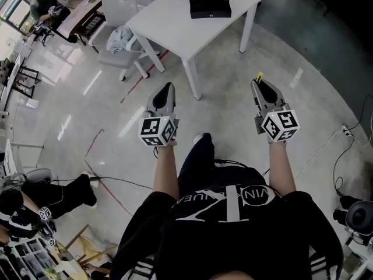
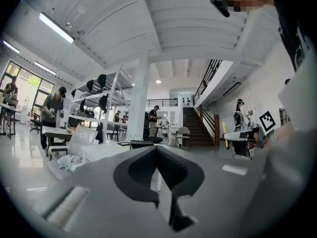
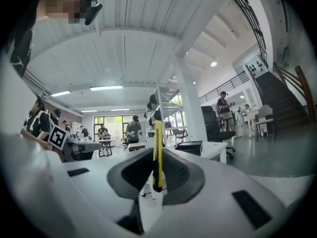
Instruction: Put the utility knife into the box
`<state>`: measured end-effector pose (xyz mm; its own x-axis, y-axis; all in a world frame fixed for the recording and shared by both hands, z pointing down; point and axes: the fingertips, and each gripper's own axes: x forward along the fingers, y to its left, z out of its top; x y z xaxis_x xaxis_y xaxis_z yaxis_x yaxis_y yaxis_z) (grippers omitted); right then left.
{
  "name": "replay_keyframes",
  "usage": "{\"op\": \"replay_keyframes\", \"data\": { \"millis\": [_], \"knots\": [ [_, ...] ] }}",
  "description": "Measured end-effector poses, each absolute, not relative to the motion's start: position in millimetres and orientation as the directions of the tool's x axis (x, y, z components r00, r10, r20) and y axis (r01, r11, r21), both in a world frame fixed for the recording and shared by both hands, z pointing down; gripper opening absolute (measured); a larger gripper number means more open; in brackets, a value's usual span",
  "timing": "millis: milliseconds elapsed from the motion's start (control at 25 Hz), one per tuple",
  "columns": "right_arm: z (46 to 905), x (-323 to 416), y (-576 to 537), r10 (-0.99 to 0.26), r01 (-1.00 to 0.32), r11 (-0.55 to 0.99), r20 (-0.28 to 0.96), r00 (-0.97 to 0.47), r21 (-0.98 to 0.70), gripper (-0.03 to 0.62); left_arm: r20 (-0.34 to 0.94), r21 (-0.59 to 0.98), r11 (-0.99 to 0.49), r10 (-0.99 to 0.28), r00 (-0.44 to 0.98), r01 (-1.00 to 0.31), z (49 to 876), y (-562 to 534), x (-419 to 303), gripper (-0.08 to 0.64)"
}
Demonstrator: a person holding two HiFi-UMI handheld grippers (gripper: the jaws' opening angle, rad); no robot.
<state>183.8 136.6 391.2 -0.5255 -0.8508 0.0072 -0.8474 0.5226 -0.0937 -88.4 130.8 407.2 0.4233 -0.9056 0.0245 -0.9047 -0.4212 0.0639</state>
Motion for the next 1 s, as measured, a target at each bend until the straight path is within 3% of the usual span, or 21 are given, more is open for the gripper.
{"op": "replay_keyframes", "data": {
  "millis": [1000],
  "knots": [
    [418.4, 181.4, -81.4, -0.862, -0.863, 0.479, 0.1, -0.497, -0.164, 0.063, 0.087, 0.092, -0.498, -0.859, 0.505, -0.862, 428.8, -116.6, -68.3, 0.008]
  ]
}}
